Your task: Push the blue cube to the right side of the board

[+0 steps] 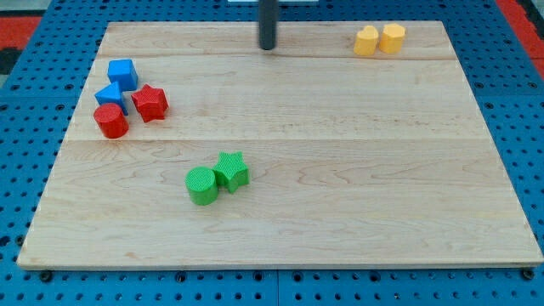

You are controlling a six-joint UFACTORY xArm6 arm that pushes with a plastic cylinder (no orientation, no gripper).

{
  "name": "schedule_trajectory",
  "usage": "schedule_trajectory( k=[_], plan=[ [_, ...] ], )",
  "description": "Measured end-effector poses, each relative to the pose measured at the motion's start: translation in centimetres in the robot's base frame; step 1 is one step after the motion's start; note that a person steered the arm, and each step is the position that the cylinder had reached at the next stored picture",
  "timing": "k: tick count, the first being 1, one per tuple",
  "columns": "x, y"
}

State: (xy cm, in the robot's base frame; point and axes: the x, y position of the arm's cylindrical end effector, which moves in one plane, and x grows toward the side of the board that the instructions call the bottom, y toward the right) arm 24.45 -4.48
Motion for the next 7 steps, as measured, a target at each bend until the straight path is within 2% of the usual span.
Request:
schedule_trajectory(
  k=[1, 3, 5, 6, 7],
  plan=[
    [0.0, -4.4],
    [-0.5, -5.3],
    [-0.7, -11.5],
    [-1.7, -12.6],
    [-2.4, -17.7]
  ],
)
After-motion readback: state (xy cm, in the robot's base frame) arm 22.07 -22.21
